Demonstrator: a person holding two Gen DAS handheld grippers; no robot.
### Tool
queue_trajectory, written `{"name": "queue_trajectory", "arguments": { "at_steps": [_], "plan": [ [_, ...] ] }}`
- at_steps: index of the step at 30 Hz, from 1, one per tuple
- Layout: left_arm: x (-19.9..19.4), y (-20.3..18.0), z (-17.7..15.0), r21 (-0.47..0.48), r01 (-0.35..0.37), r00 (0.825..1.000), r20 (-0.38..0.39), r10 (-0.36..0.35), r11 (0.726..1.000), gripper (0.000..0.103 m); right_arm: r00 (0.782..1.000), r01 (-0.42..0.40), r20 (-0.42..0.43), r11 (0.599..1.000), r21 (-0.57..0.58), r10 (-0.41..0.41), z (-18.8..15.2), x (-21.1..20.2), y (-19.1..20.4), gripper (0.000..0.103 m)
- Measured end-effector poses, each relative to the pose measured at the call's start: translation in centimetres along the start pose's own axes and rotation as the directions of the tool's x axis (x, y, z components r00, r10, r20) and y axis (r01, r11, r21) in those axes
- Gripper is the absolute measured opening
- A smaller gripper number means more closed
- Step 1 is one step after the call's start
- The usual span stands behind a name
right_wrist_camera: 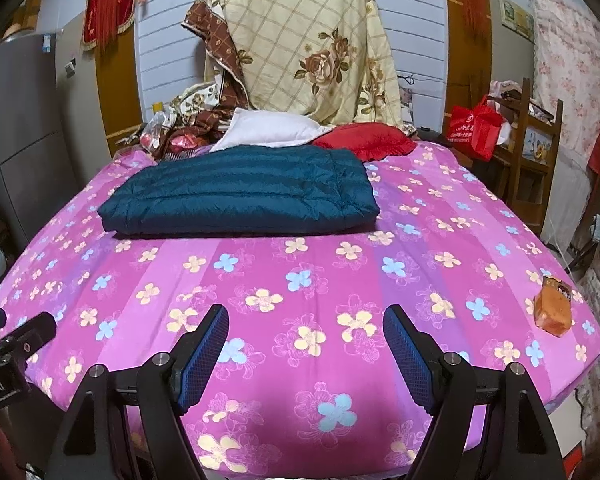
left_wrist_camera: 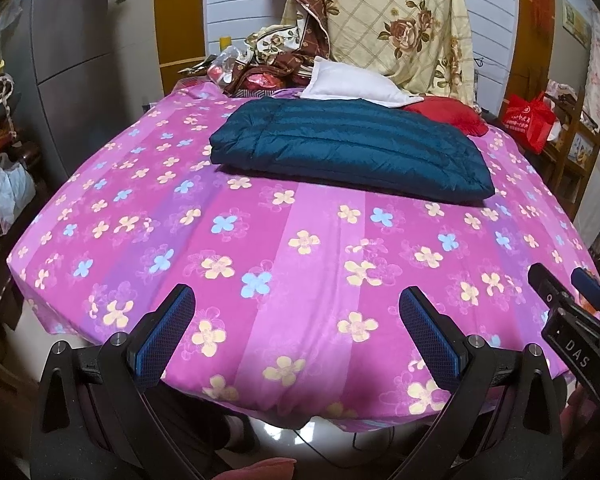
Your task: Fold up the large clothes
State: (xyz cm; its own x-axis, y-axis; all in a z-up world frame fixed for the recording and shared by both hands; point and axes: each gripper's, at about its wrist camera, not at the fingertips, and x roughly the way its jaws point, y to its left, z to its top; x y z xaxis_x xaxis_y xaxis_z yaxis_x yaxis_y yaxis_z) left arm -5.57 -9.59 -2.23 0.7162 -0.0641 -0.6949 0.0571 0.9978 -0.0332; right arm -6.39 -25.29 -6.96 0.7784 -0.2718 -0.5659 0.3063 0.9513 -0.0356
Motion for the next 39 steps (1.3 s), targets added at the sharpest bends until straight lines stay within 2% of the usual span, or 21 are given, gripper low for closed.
{"name": "queue_trajectory", "arguments": {
  "at_steps": [5,15,23,29,37,39],
  "plan": [
    [-0.1,0.1,0.1,0.0,0.002,1.0,-0.004,-0.002,1.0,0.102,1.0,-0.019,-0.009,1.0,0.004,0.019,-0.1,0.1,0.0,0.077],
    [-0.9,1.0,0.4,-0.033,-0.005,0.999,0.043,0.006,0.999,0.102,1.0,-0.02,0.023,1.0,-0.011,0.02,0.2,-0.7,0.5,0.078],
    [-1.0,1.5,0.7,-0.044,-0.004,0.999,0.043,0.006,0.999,0.102,0.999,-0.025,0.046,0.998,-0.061,0.028,0.2,-1.2,1.8,0.078],
    [-1.9,1.6,0.9,-0.052,0.005,0.996,0.09,0.0,0.999,0.102,0.998,-0.019,0.067,0.999,-0.04,0.022,0.2,-1.3,1.4,0.078],
    [-2.5,1.0,0.9,-0.038,-0.026,0.994,0.11,0.03,0.999,0.102,0.995,-0.06,0.078,0.998,-0.006,0.06,0.0,-1.3,0.5,0.078],
    [-2.6,0.9,0.8,-0.038,-0.044,0.992,0.118,0.048,0.998,0.102,0.994,-0.059,0.089,0.998,-0.005,0.059,0.1,-1.4,0.4,0.082]
  ]
}}
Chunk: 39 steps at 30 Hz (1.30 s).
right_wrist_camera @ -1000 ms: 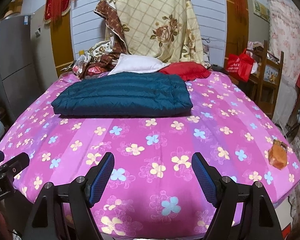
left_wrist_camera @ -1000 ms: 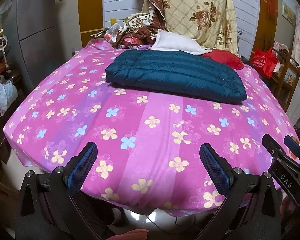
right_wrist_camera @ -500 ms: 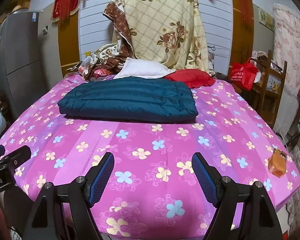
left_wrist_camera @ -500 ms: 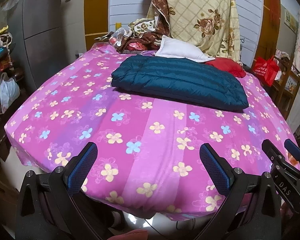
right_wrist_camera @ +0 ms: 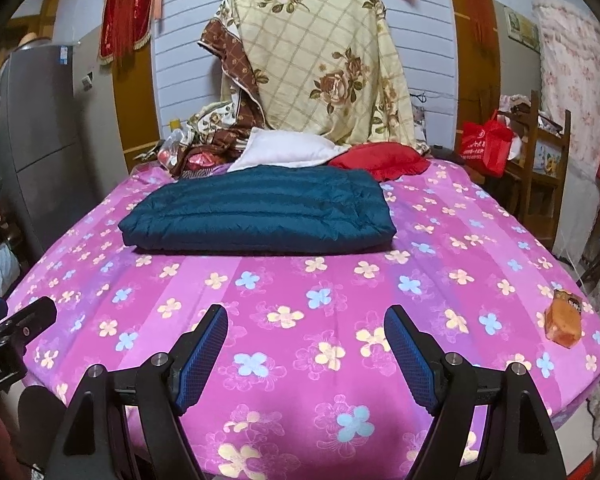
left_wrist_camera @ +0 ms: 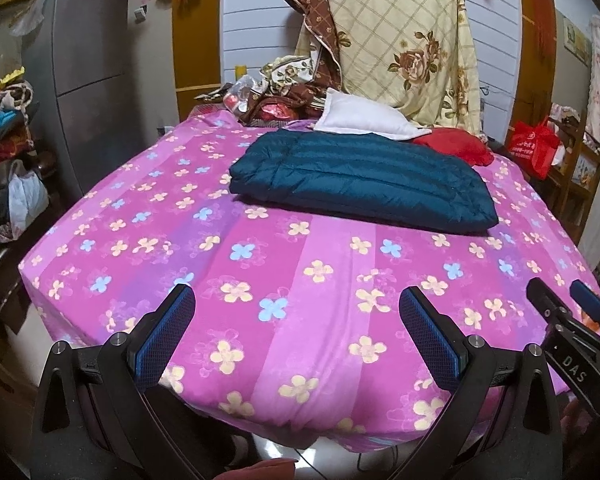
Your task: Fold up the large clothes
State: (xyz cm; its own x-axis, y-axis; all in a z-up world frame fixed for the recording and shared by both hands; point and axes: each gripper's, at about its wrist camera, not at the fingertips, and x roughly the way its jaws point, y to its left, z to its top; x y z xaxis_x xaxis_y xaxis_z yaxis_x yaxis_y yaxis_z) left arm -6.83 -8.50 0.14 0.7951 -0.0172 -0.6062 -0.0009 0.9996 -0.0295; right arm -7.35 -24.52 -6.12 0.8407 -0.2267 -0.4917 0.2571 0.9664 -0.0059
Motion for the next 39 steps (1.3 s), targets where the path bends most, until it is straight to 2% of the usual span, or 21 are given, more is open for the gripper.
{"name": "queue_trajectory", "arguments": {
  "at_steps": [1,15,23,29,33,39],
  "plan": [
    [0.0,0.0,0.0,0.001,-0.006,1.0,0.005,0.006,1.0,0.102,1.0,0.003,0.002,1.0,0.0,-0.003,0.0,0.0,0.0,0.086],
    [0.3,1.0,0.1,-0.001,-0.012,1.0,-0.001,0.012,1.0,0.102,1.0,0.003,0.017,0.999,-0.048,-0.002,0.1,0.0,1.4,0.086],
    [0.6,0.6,0.2,-0.004,0.039,0.999,-0.038,-0.039,0.999,0.102,0.999,0.02,0.028,0.998,-0.055,-0.019,0.7,-0.4,1.4,0.086],
    [1.0,0.3,-0.1,0.015,0.059,0.997,-0.049,-0.058,0.998,0.102,1.0,-0.002,-0.01,0.998,-0.07,0.001,0.8,0.2,2.1,0.086],
    [1.1,0.4,-0.1,0.004,0.072,0.996,-0.059,-0.071,0.997,0.102,1.0,0.014,-0.015,0.995,-0.096,-0.015,1.2,0.6,2.7,0.086],
    [0.6,0.7,0.0,-0.007,0.079,0.996,-0.039,-0.079,0.997,0.102,0.999,0.003,-0.04,0.996,-0.093,-0.007,0.7,0.8,3.0,0.086]
  ]
}}
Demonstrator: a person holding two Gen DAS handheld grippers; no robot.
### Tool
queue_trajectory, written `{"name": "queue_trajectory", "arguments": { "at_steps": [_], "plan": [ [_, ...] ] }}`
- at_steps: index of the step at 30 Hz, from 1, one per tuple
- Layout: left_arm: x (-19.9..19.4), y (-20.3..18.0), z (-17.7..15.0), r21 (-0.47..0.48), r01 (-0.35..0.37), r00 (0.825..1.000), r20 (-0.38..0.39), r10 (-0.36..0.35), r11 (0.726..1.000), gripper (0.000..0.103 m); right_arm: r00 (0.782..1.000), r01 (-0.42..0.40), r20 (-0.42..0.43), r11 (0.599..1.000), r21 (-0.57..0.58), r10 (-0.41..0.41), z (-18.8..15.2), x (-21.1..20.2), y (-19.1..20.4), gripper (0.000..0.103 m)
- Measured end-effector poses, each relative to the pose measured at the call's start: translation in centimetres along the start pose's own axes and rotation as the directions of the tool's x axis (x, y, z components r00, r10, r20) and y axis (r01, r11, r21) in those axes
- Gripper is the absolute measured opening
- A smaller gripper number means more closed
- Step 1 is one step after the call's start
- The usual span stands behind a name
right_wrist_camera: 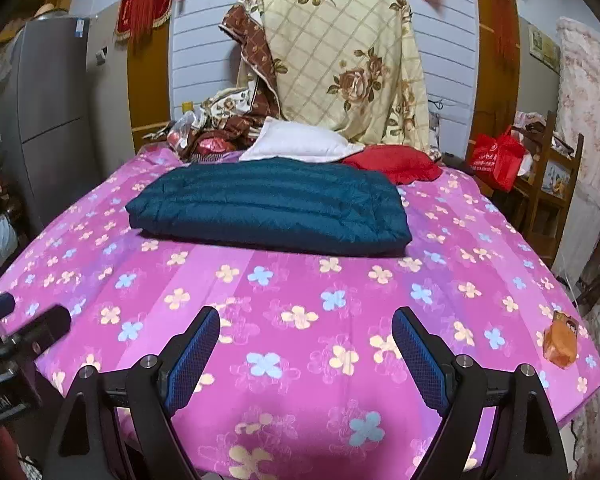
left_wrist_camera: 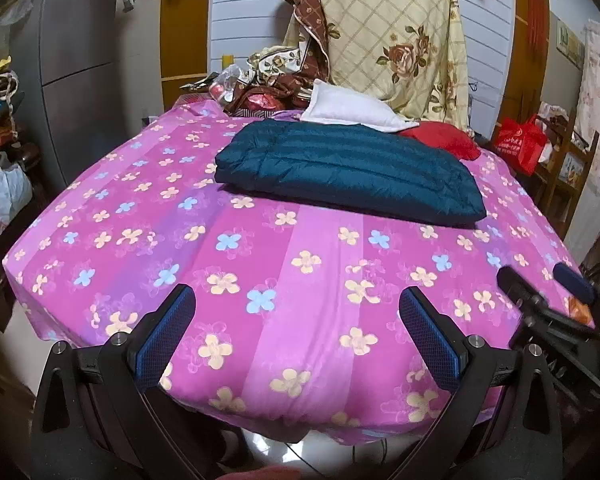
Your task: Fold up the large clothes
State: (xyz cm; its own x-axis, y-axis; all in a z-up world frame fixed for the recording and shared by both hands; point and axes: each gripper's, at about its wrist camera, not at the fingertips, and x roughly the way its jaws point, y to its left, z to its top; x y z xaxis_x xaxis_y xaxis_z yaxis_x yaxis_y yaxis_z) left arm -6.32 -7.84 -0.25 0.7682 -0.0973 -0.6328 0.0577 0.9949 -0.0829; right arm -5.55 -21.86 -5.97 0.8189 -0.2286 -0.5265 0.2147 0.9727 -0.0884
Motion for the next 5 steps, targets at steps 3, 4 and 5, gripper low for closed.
{"name": "queue_trajectory", "arguments": {
  "at_steps": [3,4,5],
  "plan": [
    [-0.12,0.26,0.07,-0.009,-0.009,1.0,0.005,0.009,1.0,0.102,1.0,-0.007,-0.007,1.0,-0.001,0.007,-0.13,-0.06,0.23,0.086],
    [-0.1,0.37,0.1,-0.015,-0.011,1.0,0.003,0.011,1.0,0.102,1.0,-0.01,-0.004,1.0,-0.002,0.01,-0.11,-0.18,0.27,0.086],
    [-0.08,0.42,0.1,-0.018,-0.011,1.0,0.002,0.011,1.0,0.102,1.0,-0.011,-0.001,1.0,-0.002,0.011,-0.09,-0.24,0.3,0.086]
  ]
}}
